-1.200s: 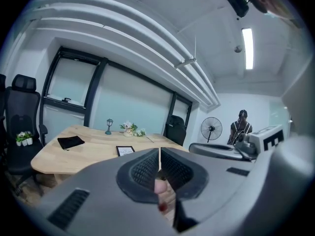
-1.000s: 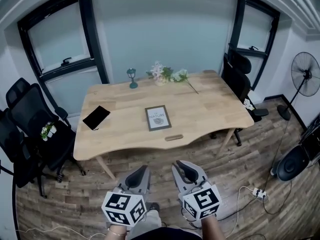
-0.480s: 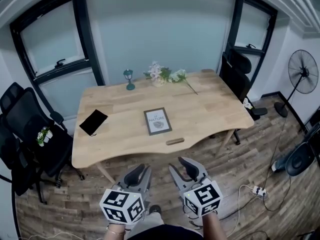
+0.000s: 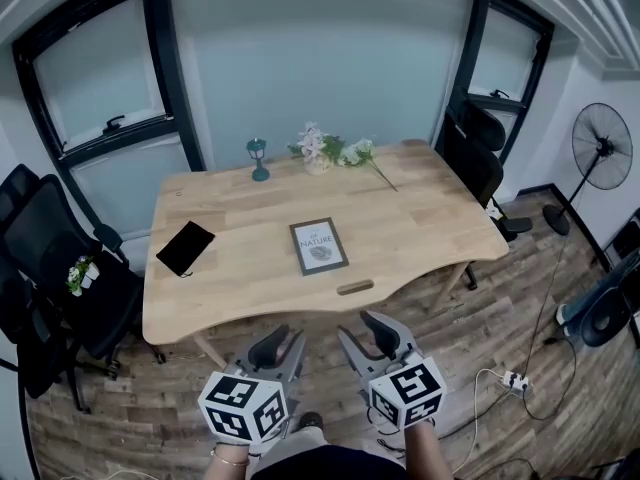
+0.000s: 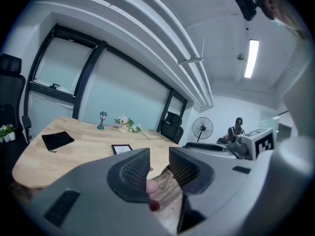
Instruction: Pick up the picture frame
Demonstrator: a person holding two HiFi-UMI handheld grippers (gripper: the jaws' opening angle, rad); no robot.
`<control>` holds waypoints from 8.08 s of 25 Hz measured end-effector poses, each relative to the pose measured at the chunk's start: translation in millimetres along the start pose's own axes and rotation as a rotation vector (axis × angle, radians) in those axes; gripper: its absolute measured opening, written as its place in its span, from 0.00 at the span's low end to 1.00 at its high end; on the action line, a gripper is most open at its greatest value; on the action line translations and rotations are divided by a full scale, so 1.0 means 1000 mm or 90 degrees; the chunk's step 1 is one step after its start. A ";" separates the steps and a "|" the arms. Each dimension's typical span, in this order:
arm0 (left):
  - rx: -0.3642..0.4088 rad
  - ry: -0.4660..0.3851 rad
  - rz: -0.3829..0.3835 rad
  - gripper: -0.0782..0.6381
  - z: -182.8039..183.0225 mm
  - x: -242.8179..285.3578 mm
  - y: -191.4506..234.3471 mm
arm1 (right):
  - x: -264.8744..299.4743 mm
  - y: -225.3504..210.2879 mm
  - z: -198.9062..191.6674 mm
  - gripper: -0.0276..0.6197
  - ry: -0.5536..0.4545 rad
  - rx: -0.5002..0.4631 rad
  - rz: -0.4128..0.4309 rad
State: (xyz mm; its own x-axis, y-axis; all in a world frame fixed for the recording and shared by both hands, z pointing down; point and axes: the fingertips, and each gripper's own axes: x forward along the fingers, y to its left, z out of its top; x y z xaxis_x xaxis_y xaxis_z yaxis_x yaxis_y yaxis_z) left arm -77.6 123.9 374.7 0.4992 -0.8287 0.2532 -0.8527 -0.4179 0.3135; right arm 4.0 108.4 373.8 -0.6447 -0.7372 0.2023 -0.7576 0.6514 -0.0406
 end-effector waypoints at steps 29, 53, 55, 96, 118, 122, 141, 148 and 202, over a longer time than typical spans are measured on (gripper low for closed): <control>-0.013 0.024 -0.034 0.28 0.011 0.028 0.040 | 0.054 -0.008 -0.001 0.30 0.049 -0.015 -0.029; -0.016 0.064 -0.027 0.28 0.015 0.096 0.070 | 0.111 -0.059 -0.007 0.30 0.059 -0.018 -0.027; -0.017 0.067 -0.024 0.28 0.016 0.102 0.073 | 0.117 -0.063 -0.008 0.30 0.062 -0.017 -0.027; -0.063 0.146 0.032 0.28 0.024 0.259 0.171 | 0.255 -0.180 -0.031 0.30 0.152 -0.024 0.025; -0.121 0.172 0.069 0.28 -0.003 0.316 0.216 | 0.307 -0.223 -0.086 0.30 0.238 -0.009 0.061; -0.135 0.178 0.078 0.28 -0.011 0.322 0.226 | 0.313 -0.229 -0.099 0.30 0.256 -0.006 0.063; -0.170 0.253 0.091 0.29 -0.072 0.354 0.252 | 0.336 -0.254 -0.154 0.30 0.328 0.010 0.066; -0.181 0.271 0.117 0.30 -0.086 0.360 0.262 | 0.342 -0.260 -0.173 0.30 0.355 0.030 0.071; -0.145 0.394 0.176 0.28 -0.153 0.367 0.277 | 0.346 -0.268 -0.243 0.18 0.421 0.178 0.020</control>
State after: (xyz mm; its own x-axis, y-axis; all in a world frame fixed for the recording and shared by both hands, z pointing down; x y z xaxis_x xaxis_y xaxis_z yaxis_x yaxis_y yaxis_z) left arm -107.2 -238.5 694.6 0.3233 -0.5016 0.8024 -0.9407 -0.0787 0.3299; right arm 9.0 -277.5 692.6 -0.5374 -0.3982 0.7434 -0.7942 0.5355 -0.2873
